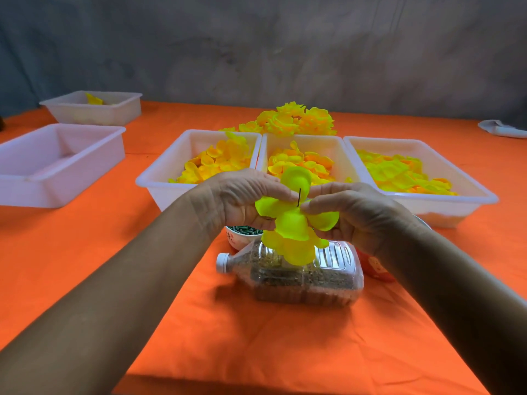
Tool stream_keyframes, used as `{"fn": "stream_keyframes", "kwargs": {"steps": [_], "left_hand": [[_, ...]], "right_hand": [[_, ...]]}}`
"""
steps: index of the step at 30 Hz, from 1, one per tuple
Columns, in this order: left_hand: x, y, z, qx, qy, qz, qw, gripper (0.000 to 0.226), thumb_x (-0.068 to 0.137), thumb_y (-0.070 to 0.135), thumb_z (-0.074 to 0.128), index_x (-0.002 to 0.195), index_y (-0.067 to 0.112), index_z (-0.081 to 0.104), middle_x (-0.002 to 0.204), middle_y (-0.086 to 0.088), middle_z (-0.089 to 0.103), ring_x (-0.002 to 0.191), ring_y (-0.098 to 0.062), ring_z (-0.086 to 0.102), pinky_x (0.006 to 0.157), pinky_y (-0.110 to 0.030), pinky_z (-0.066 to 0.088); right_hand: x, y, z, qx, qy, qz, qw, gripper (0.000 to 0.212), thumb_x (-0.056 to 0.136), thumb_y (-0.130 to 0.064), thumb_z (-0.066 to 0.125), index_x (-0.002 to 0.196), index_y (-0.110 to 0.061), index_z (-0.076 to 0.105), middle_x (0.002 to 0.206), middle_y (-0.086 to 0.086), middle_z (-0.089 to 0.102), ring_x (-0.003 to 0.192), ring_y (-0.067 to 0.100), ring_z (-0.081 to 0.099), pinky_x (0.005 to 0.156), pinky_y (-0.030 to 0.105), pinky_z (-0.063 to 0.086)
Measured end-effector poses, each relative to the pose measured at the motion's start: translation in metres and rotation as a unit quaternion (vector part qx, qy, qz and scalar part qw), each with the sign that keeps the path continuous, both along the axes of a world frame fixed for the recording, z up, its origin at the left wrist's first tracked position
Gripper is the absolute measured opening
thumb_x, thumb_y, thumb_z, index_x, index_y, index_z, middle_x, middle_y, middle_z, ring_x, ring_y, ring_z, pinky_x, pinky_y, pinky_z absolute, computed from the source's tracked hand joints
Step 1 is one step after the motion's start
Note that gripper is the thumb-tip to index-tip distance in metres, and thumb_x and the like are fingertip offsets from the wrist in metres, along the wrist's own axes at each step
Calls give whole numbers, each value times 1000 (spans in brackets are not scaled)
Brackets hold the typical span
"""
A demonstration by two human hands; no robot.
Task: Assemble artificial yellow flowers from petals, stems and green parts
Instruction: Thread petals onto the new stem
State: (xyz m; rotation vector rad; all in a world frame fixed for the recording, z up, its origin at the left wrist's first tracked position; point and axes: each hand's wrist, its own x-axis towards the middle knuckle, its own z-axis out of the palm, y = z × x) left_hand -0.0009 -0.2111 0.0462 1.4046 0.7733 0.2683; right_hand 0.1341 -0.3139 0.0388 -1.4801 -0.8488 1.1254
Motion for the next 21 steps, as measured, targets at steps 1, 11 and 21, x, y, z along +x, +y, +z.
{"fn": "stream_keyframes", "kwargs": {"steps": [1, 11, 21], "left_hand": [[-1, -1, -2, -7, -5, -3, 1000, 58, 61, 11, 71, 117, 6, 56, 100, -10, 63, 72, -20, 63, 59, -32, 55], [-11, -3, -9, -24, -21, -2, 999, 27, 66, 2, 70, 87, 15, 60, 78, -6, 63, 59, -19, 58, 46, -24, 52], [-6, -4, -11, 12, -29, 37, 999, 29, 75, -7, 67, 96, 10, 58, 63, -4, 68, 51, -18, 64, 47, -25, 54]], "right_hand": [[-1, 0, -1, -1, 2, 4, 1000, 26, 71, 2, 70, 94, -11, 66, 72, 5, 68, 54, 15, 65, 48, 22, 50], [-5, -1, -7, 5, 7, -21, 1000, 21, 72, 5, 69, 83, -11, 63, 64, 3, 63, 48, 13, 63, 43, 22, 48], [-1, 1, -8, -2, -17, -43, 999, 21, 71, -6, 73, 88, -15, 64, 77, 5, 67, 61, 16, 64, 55, 26, 48]]}}
